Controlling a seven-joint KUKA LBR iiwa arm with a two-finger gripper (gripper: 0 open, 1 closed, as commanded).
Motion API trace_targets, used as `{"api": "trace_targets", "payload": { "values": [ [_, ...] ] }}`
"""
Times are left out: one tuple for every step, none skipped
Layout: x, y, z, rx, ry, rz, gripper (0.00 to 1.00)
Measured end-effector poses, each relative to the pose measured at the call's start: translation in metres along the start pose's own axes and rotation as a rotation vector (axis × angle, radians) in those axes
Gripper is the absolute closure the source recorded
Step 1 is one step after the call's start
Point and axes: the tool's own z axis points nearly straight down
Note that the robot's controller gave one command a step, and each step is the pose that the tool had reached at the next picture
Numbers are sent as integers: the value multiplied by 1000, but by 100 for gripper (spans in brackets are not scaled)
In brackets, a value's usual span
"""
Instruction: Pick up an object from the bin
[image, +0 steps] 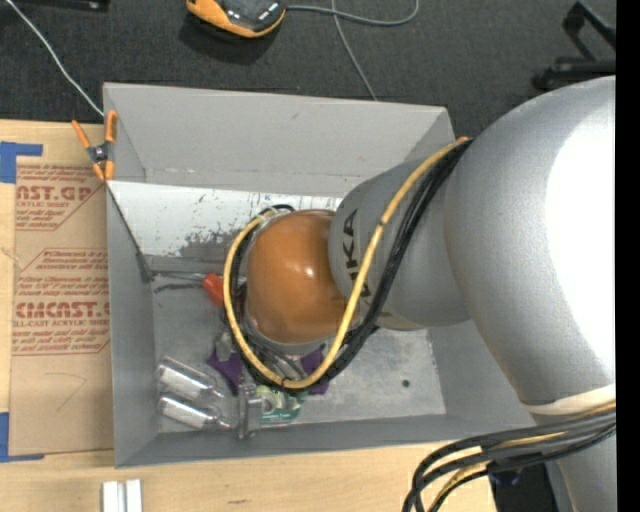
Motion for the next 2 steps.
{"api": "trace_targets", "payload": {
  "values": [
    [-28,-6,14,-1,-18,-297,0],
    [-28,-7,15,-1,-18,-307,0]
  ]
}}
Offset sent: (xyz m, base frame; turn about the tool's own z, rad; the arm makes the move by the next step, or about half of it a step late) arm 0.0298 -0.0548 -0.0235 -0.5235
